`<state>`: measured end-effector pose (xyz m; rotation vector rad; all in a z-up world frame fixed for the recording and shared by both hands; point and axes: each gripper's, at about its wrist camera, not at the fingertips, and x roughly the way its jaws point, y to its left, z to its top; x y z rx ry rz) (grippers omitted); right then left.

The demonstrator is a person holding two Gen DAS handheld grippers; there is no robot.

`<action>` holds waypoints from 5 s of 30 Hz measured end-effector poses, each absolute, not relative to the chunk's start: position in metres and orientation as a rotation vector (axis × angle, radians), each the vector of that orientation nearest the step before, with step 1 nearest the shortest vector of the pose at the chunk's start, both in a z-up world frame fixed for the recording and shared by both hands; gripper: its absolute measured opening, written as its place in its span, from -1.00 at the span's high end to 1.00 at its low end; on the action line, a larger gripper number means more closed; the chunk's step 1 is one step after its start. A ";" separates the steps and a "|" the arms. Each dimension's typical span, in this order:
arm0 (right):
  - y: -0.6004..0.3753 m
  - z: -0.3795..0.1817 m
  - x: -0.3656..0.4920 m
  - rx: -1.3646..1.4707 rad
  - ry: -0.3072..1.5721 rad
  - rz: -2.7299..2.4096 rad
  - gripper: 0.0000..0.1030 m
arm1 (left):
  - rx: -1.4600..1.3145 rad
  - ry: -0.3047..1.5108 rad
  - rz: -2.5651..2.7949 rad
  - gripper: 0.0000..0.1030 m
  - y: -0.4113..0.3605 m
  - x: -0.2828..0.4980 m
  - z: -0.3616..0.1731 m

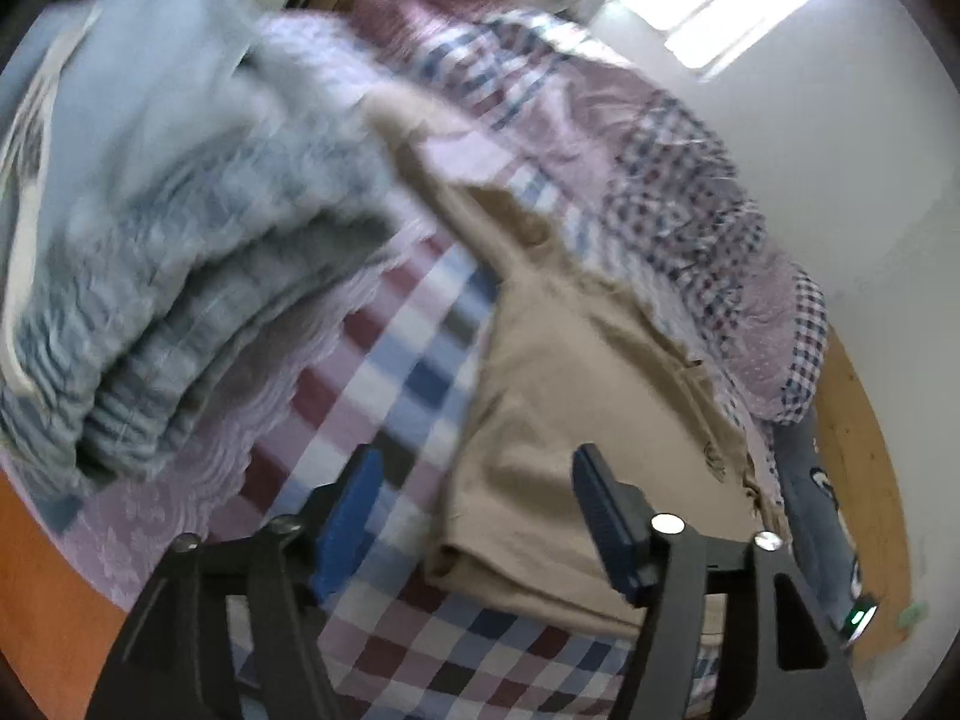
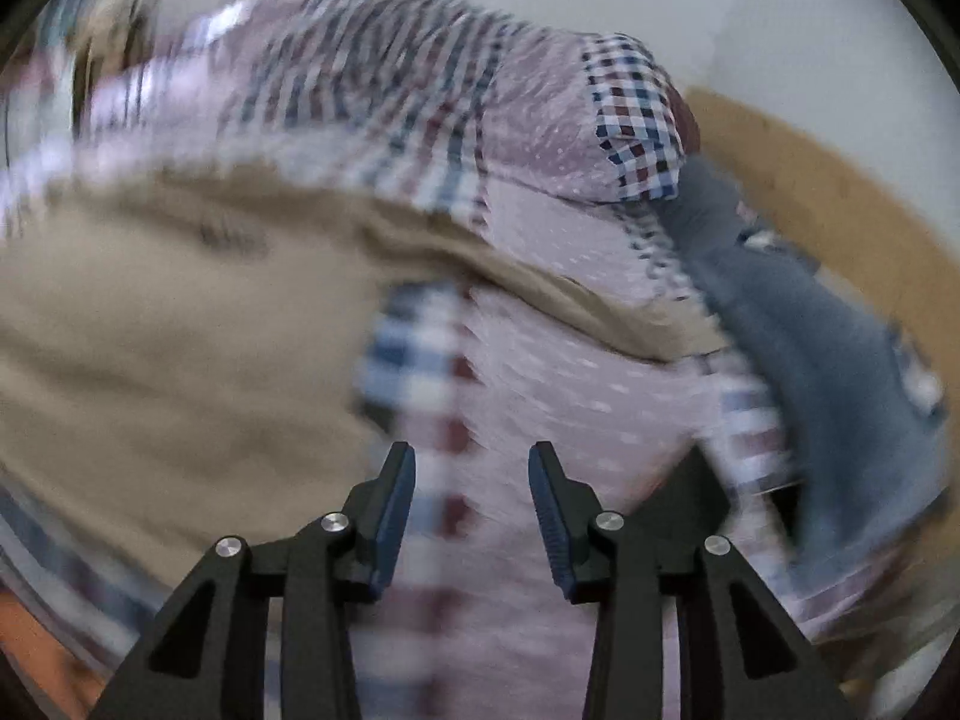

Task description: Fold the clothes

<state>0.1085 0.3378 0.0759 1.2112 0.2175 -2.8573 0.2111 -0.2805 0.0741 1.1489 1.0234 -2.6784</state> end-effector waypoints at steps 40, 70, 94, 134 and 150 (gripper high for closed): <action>0.470 0.061 -0.084 1.409 0.606 -2.943 0.95 | 1.500 0.526 -3.305 -0.66 -0.006 0.044 0.025; 0.574 0.028 -0.056 1.626 -0.890 -2.858 -0.08 | 1.453 0.461 -3.331 -0.66 -0.004 0.046 0.021; 0.574 0.221 -0.041 1.469 -0.130 -3.274 0.95 | 1.484 0.489 -3.316 -0.66 -0.006 0.043 0.023; 0.261 0.287 0.094 1.059 -0.727 -2.663 0.94 | 1.816 2.400 -2.836 -0.66 -0.023 0.041 0.023; 0.220 0.211 0.127 1.117 -0.957 -2.577 0.94 | 1.654 3.448 -1.737 -0.68 0.008 0.080 0.017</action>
